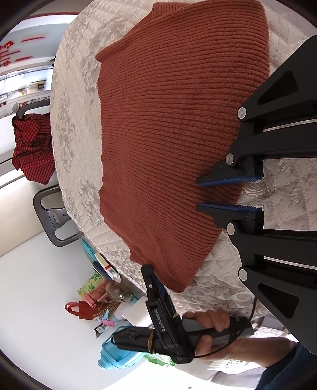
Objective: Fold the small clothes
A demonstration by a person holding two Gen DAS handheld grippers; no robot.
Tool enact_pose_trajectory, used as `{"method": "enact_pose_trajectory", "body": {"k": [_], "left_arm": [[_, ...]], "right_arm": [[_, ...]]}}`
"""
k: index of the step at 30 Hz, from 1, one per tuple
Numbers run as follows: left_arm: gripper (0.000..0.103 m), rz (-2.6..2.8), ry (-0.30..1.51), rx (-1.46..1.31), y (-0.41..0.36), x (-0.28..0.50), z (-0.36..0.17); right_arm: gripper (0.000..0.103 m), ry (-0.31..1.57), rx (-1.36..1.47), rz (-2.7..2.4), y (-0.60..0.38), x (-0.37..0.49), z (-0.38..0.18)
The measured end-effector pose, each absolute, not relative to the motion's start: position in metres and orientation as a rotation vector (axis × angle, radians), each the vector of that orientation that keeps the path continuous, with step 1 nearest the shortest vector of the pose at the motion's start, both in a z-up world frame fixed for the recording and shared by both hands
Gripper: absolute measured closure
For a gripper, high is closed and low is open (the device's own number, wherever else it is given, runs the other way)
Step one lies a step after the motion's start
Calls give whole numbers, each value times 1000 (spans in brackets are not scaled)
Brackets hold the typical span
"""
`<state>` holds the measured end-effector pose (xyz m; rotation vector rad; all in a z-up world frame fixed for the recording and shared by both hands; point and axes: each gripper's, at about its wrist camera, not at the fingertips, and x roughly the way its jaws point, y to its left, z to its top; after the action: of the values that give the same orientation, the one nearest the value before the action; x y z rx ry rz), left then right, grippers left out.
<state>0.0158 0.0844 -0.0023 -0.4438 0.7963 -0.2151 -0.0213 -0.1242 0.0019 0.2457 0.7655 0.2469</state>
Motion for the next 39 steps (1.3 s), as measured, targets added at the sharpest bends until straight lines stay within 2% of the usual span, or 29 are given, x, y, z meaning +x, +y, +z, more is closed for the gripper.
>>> {"method": "enact_pose_trajectory", "body": {"k": [12, 27, 30, 34, 39], "left_arm": [[43, -283, 798, -499, 76, 40, -4], [43, -389, 837, -529, 67, 19, -7], [53, -385, 842, -525, 67, 18, -8], [74, -378, 854, -550, 72, 20, -13], [79, -393, 859, -572, 75, 21, -14]], "right_arm": [[89, 726, 299, 229, -142, 5, 10], [89, 739, 316, 173, -151, 51, 14], [89, 734, 320, 182, -150, 46, 17], [89, 736, 302, 229, -142, 25, 15], [89, 728, 312, 258, -140, -8, 6]]}}
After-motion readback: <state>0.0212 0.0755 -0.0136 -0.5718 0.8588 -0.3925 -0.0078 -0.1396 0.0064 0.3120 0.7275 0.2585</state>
